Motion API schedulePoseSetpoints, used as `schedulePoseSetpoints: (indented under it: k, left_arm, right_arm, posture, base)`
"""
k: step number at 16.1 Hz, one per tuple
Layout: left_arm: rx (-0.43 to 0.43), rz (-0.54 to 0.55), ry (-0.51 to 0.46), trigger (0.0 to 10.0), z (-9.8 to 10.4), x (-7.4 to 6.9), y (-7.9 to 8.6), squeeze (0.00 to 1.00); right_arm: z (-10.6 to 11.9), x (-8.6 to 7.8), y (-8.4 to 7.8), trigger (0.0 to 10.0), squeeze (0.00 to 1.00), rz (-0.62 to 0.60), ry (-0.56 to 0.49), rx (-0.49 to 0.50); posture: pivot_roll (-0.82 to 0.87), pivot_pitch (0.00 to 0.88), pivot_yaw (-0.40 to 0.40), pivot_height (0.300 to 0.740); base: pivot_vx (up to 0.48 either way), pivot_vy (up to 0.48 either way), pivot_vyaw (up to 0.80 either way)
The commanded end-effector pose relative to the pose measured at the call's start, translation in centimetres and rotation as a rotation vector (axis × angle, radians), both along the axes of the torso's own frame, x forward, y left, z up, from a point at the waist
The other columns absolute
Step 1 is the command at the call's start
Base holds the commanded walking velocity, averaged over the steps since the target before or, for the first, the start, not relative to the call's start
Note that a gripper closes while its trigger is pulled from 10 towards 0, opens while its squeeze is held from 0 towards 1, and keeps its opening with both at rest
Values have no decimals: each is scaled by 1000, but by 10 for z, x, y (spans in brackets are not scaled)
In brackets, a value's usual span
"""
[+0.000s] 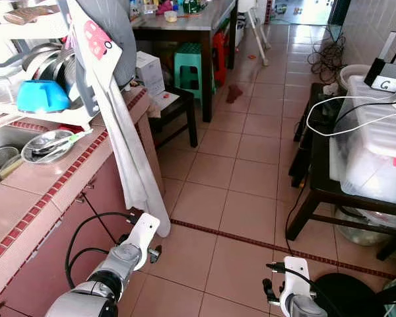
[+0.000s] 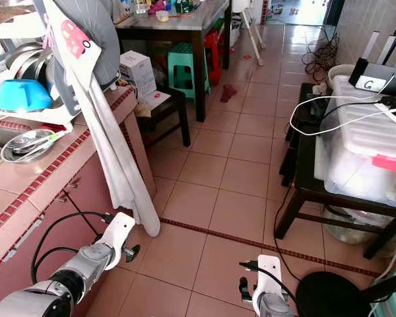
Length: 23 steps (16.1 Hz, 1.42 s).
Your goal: Kitchen organization
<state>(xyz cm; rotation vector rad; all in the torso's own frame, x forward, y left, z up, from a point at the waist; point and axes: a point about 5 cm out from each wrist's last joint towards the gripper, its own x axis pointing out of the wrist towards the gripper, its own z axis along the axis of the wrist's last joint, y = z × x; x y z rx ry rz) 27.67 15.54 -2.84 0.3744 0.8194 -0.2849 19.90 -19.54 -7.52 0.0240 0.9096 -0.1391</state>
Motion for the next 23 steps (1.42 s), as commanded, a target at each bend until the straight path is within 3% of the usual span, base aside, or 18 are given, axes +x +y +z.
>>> schedulePoseSetpoints:
  k: [1, 6, 8, 9, 10, 12, 14, 16, 18, 19, 21, 23]
  left_arm:
    - [11, 6, -5, 10000, 2, 2, 4, 0]
    - [-50, 171, 93, 10000, -10, -14, 18, 0]
    - [-30, 157, 116, 10000, -15, -21, 21, 0]
    - [-51, 151, 98, 10000, -13, -18, 17, 0]
    - [-15, 74, 52, 10000, -6, -8, 10, 0]
    - [-64, 18, 17, 10000, 6, 8, -15, 0]
    - [-80, -6, 9, 10000, 10, 12, -29, 0]
    - [-118, 12, 21, 10000, 9, 10, -38, 0]
    - [-135, -1, 22, 10000, 9, 9, -49, 0]
    - [-117, -19, 26, 10000, 7, 7, -49, 0]
    - [-134, 27, 53, 10000, 4, 4, -45, 0]
    - [-99, 1, 59, 10000, 4, 4, -39, 0]
  right_arm:
    - [0, 1, 1, 10000, 0, -12, 0, 6]
    - [-4, -7, 0, 10000, 0, 13, 20, -10]
    - [-5, -10, 0, 10000, 0, 28, 31, -18]
    - [-5, -9, 0, 10000, 0, 17, 23, -14]
    - [-1, -4, -3, 10000, 0, -19, -1, -1]
    - [12, 20, -2, 10000, 0, -48, -69, 22]
    - [27, 45, 6, 10000, 0, -15, -139, 32]
    - [35, 59, 16, 10000, 0, -5, -176, 64]
    - [40, 66, 35, 10000, 0, 69, -186, 74]
    - [39, 66, 38, 10000, 0, 131, -176, 31]
    - [35, 61, 33, 10000, 0, 98, -152, 56]
    - [33, 59, 30, 10000, 0, 66, -140, 91]
  posture:
    - [49, 0, 95, 740]
    - [49, 0, 90, 740]
    - [51, 0, 83, 740]
    - [51, 0, 82, 740]
    - [57, 0, 79, 740]
    - [58, 0, 83, 740]
    - [53, 0, 93, 740]
    - [52, 0, 90, 740]
    - [51, 0, 76, 740]
    - [49, 0, 73, 740]
    - [54, 0, 68, 740]
    - [59, 0, 70, 740]
  base:
    - [0, 0, 0]
    - [0, 0, 0]
    - [0, 0, 0]
    - [0, 0, 0]
    - [0, 0, 0]
    - [0, 0, 0]
    - [0, 0, 0]
    - [0, 0, 0]
    - [0, 0, 0]
    - [0, 0, 0]
    - [0, 0, 0]
    - [0, 0, 0]
